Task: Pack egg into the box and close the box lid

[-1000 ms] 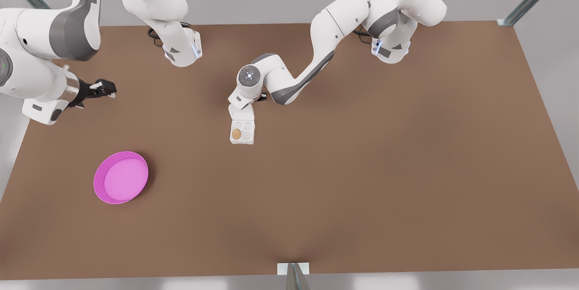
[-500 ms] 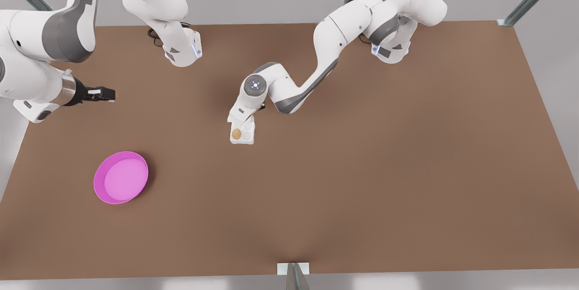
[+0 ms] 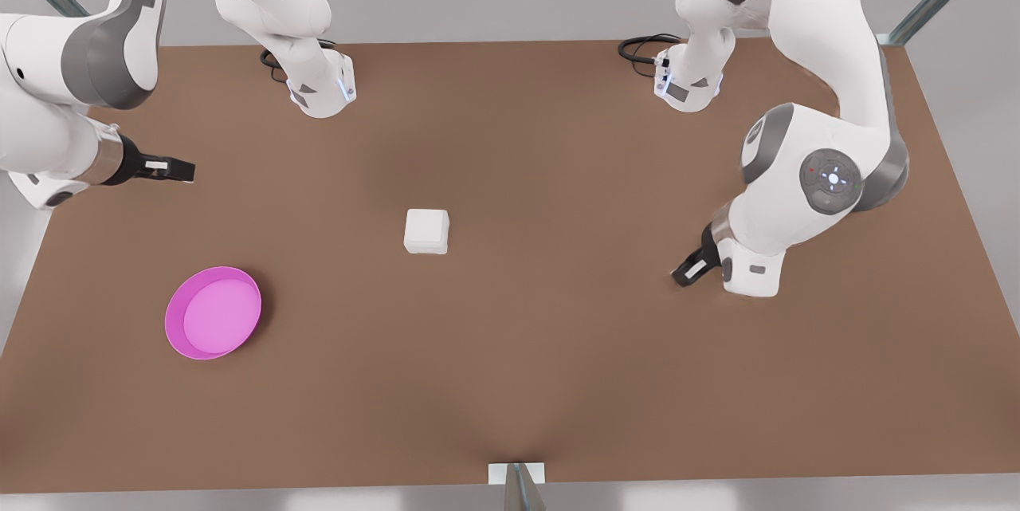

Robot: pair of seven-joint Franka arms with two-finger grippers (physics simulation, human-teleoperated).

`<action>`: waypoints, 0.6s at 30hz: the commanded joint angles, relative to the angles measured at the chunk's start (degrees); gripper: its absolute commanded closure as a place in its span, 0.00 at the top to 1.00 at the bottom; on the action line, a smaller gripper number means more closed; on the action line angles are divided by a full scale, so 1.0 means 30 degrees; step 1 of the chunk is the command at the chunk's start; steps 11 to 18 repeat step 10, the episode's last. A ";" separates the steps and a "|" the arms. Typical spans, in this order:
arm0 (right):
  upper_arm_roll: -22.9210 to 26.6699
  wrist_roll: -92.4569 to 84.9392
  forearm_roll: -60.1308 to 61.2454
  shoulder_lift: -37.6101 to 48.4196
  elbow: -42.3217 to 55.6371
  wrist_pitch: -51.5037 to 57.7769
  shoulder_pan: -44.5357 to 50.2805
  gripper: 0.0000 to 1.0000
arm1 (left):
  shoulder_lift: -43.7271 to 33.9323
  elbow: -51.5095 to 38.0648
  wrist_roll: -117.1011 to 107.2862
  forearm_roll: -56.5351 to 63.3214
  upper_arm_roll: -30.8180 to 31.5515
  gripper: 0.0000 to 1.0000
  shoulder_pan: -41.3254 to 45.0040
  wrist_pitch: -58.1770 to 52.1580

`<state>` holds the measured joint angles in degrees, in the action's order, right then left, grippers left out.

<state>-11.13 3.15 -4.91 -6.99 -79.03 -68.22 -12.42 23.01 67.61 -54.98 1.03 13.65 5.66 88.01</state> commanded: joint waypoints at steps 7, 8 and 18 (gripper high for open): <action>-0.0010 0.1207 -0.0005 0.0015 0.0005 -0.0081 0.0010 1.00 | -0.3158 0.2102 1.7066 0.0449 -0.1356 1.00 -0.0306 -0.3410; 0.0078 0.1178 0.0024 0.0015 0.0005 -0.0081 0.0010 1.00 | -0.3158 0.2102 1.7066 0.0449 -0.1356 1.00 -0.0306 -0.3410; 0.0107 0.1178 -0.0005 0.0015 0.0005 -0.0081 0.0010 1.00 | -0.3158 0.2132 1.7066 0.0449 -0.1356 1.00 -0.0306 -0.3410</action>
